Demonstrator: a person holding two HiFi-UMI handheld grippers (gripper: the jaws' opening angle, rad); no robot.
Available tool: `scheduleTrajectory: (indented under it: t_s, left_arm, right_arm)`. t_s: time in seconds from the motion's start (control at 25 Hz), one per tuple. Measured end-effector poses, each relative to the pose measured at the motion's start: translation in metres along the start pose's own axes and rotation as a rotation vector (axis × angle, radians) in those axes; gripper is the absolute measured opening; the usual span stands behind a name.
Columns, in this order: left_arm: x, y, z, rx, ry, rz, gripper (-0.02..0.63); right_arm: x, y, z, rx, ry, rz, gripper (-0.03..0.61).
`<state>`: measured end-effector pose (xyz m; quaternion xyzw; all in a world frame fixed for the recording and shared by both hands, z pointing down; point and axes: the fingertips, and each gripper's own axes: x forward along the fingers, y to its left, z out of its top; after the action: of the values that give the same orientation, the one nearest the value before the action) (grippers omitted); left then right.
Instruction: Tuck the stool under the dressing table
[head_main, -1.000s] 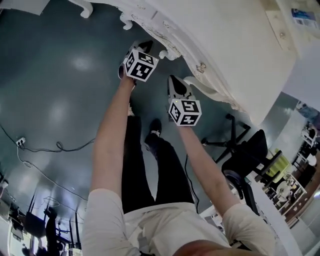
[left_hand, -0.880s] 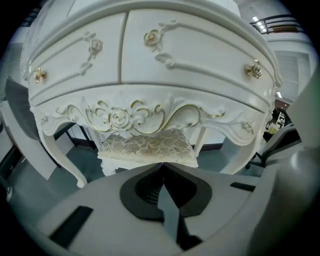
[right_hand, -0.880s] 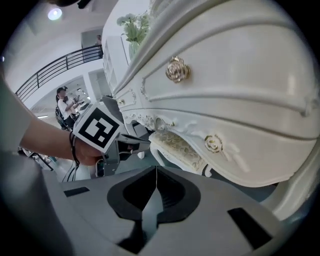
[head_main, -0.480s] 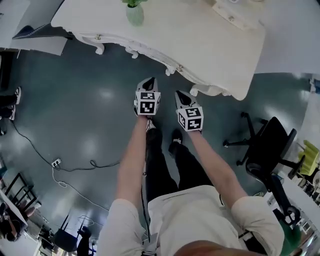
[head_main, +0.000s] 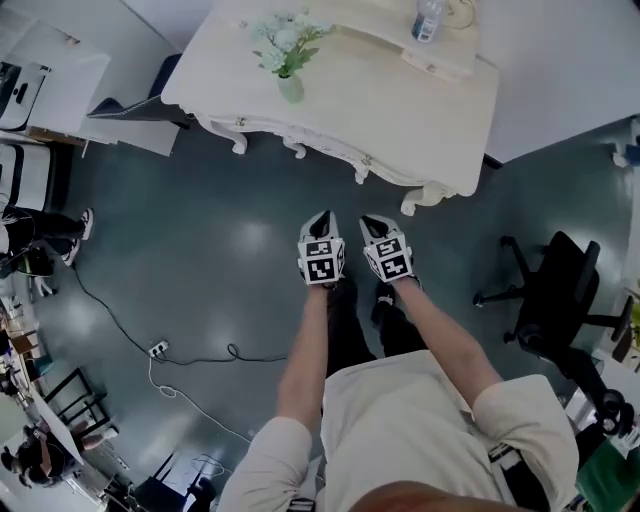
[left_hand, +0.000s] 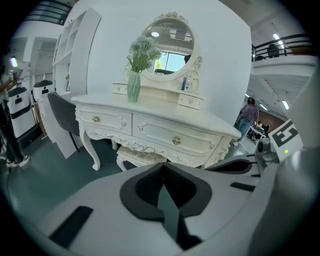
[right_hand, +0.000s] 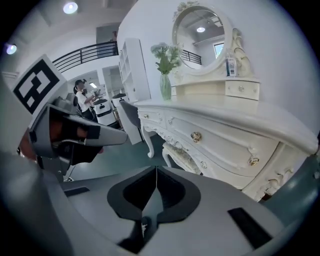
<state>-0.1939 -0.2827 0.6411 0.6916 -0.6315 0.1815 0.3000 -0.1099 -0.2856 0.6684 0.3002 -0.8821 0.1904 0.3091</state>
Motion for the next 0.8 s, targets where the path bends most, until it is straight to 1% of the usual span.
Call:
scheduleTrajectory:
  t_s: [0.2, 0.28, 0.36, 0.44, 0.48, 0.64, 0.8]
  left_arm:
    - [-0.048, -0.008, 0.008, 0.046, 0.002, 0.013, 0.015]
    - [-0.062, -0.013, 0.012, 0.101, -0.007, -0.001, 0.015]
    - [-0.075, -0.013, 0.015, 0.142, -0.014, -0.004, 0.015]
    - [-0.090, -0.012, 0.019, 0.131, -0.024, 0.004, 0.015]
    - [-0.100, -0.014, 0.022, 0.116, -0.034, 0.005, 0.015]
    - [-0.136, -0.030, 0.029, 0.070, -0.074, 0.019, 0.015]
    - [-0.159, -0.048, 0.031, 0.005, -0.103, 0.045, 0.015]
  right_arm:
    - [-0.040, 0.015, 0.019, 0.028, -0.015, -0.021, 0.044]
    - [-0.052, 0.020, 0.021, 0.008, -0.018, -0.017, 0.044]
    - [-0.062, 0.022, 0.017, -0.037, -0.012, -0.014, 0.044]
    - [-0.076, 0.020, 0.016, -0.058, -0.013, -0.024, 0.044]
    - [-0.085, 0.020, 0.016, -0.050, -0.015, -0.030, 0.044]
    - [-0.121, 0.026, 0.019, 0.022, -0.034, -0.041, 0.044]
    - [-0.150, 0.033, 0.017, 0.055, -0.046, -0.034, 0.044]
